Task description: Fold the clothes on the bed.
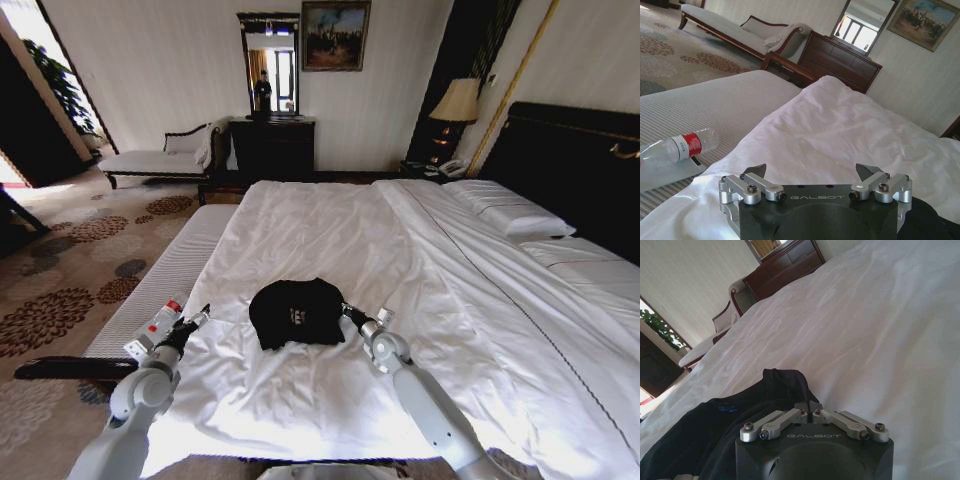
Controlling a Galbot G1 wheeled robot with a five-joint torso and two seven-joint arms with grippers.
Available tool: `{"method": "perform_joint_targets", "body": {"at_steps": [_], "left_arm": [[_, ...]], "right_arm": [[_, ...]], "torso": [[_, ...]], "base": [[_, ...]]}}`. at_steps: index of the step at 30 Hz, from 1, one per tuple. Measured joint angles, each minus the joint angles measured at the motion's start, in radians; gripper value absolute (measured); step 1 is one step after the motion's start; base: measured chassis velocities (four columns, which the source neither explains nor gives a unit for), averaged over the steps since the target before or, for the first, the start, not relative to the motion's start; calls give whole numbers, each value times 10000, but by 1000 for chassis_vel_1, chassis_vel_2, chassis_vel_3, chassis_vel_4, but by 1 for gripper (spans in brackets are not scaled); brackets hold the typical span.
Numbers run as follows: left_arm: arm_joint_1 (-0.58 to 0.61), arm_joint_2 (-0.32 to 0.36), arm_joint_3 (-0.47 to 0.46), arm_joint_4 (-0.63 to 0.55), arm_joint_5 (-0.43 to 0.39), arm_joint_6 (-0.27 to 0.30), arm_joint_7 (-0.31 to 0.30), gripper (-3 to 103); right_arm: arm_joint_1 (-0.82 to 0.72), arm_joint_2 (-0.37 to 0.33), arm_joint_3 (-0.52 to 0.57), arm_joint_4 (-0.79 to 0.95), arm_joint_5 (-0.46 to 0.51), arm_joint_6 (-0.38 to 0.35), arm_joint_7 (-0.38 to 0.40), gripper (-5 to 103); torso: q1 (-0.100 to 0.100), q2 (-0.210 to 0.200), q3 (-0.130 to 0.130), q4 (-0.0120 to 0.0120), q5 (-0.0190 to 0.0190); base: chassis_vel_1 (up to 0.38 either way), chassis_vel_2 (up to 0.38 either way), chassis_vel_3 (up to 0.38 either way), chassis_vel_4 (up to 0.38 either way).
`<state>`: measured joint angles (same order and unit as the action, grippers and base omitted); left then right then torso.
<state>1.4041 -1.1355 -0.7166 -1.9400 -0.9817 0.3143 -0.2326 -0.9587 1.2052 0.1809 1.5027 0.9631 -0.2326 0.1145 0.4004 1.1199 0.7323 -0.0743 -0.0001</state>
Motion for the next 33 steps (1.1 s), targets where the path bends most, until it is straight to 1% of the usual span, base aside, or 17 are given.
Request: {"method": "perform_joint_targets", "body": {"at_steps": [3,7,8,10,11,12,13,15,16,17,20,22,25,28,33], "left_arm": [[-178,61,112,153,-150,0,-3,100],[-776,210,423,706,-353,-27,-49,100],[-1137,264,590,1031,-567,-29,-144,100],[-1857,333,959,1593,-1236,46,-396,100],[-2195,342,1224,1877,-1616,184,-517,100],[-2195,342,1224,1877,-1616,184,-517,100],[-2561,335,1541,2184,-1964,343,-607,100],[-3103,251,2031,2649,-2319,546,-674,100],[-3334,186,2250,2908,-2432,641,-719,100],[-3334,186,2250,2908,-2432,641,-719,100],[-3698,58,2636,3386,-2631,764,-722,100],[-3940,-84,2965,3817,-2703,812,-592,100],[-4000,-145,3098,3969,-2670,812,-434,100],[-4074,-268,3318,4234,-2552,683,93,100],[-4176,-423,3434,4413,-2582,546,396,100]], "right_arm": [[-66,-99,127,287,-172,100,-26,0],[-153,-209,229,643,-306,201,-34,0],[-189,-238,245,729,-332,223,-35,0],[-267,-254,248,863,-404,264,-46,0],[-303,-254,249,889,-457,292,-55,0],[-303,-254,249,889,-457,292,-55,0],[-337,-249,246,903,-502,319,-64,0],[-378,-239,232,904,-540,333,-65,0],[-400,-237,231,904,-552,335,-64,0],[-400,-237,231,904,-552,335,-64,0],[-446,-234,233,904,-575,338,-62,0],[-485,-239,263,861,-613,342,-60,0],[-492,-240,273,814,-628,342,-59,0],[-493,-239,283,749,-655,343,-55,0],[-493,-225,293,724,-667,342,-51,0]], "torso": [[0,1,0,0,0],[0,1,0,0,0],[0,1,0,3,-1],[1,1,0,-3,2],[1,0,0,-1,1],[1,0,0,-1,1],[2,0,1,-3,-4],[2,0,1,-4,2],[1,0,1,-3,1],[1,0,1,-3,1],[2,0,1,-3,0],[1,0,1,1,-1],[2,0,1,0,0],[1,0,1,1,1],[1,0,0,1,0]], "base": [[0,0,0,0],[0,0,0,0],[0,0,0,0],[0,0,0,0],[0,0,0,0],[0,0,0,0],[0,0,0,0],[0,0,0,0],[0,0,0,0],[0,0,0,0],[0,0,0,0],[0,0,0,0],[0,0,0,0],[0,0,0,0],[0,0,0,0]]}}
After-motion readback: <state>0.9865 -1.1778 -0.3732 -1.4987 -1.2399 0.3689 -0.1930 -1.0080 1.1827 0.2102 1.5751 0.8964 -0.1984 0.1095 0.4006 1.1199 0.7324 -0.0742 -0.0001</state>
